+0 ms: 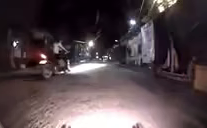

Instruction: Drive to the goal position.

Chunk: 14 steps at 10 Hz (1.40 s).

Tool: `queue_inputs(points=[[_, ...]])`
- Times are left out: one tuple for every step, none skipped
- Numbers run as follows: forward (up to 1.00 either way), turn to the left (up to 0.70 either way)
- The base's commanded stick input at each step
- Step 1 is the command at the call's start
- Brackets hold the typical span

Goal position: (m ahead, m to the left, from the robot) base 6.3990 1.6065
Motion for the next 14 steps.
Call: queue_inputs(points=[[0.6, 0.0], [0.6, 0.0], [0.6, 0.0], [0.6, 0.0], [0.6, 0.0], [0.6, 0.0], [0.6, 0.0], [0.6, 0.0], [0.6, 0.0], [0.6, -0.03], [0.6, -0.09], [0.6, -0.13], [0.6, -0.15], [0.6, -0.15]])
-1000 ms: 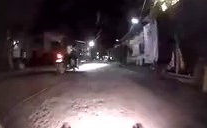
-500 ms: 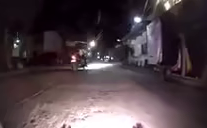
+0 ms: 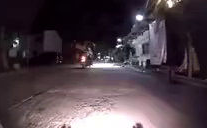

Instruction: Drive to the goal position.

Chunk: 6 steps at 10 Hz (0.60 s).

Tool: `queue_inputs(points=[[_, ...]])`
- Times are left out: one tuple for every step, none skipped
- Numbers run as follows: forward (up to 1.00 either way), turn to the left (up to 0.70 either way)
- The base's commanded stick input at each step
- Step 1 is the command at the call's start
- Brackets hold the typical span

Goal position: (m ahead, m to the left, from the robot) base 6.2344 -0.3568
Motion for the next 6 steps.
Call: queue_inputs(points=[[0.6, -0.15], [0.6, -0.15], [0.6, -0.15], [0.6, -0.15], [0.6, -0.15], [0.6, -0.15]])
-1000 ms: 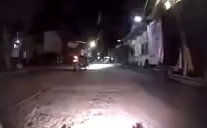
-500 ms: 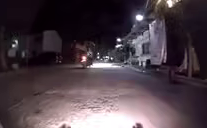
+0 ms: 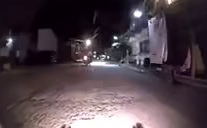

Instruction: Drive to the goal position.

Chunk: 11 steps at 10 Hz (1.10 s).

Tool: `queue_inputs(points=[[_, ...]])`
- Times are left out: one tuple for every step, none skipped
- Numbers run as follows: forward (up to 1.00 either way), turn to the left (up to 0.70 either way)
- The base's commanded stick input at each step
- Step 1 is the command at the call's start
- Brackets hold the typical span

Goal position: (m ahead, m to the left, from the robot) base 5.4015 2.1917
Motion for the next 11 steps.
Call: queue_inputs(points=[[0.6, -0.15], [0.6, -0.15], [0.6, -0.15], [0.6, -0.15], [0.6, -0.15], [0.6, -0.15], [0.6, -0.15], [0.6, -0.15], [0.6, -0.15], [0.6, -0.15], [0.6, -0.15]])
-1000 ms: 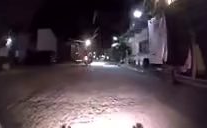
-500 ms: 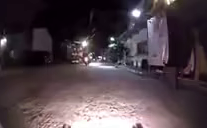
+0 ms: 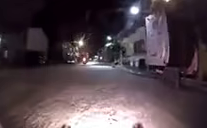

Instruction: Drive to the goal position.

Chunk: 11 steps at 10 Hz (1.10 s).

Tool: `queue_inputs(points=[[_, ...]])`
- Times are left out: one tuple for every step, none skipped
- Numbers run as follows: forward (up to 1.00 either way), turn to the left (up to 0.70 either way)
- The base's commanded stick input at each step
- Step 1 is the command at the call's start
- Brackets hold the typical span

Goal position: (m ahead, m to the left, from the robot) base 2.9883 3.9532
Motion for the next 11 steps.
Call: queue_inputs(points=[[0.6, -0.15], [0.6, -0.15], [0.6, -0.15], [0.6, -0.15], [0.6, -0.15], [0.6, -0.15], [0.6, -0.15], [0.6, -0.15], [0.6, -0.15], [0.6, -0.15], [0.6, -0.15]])
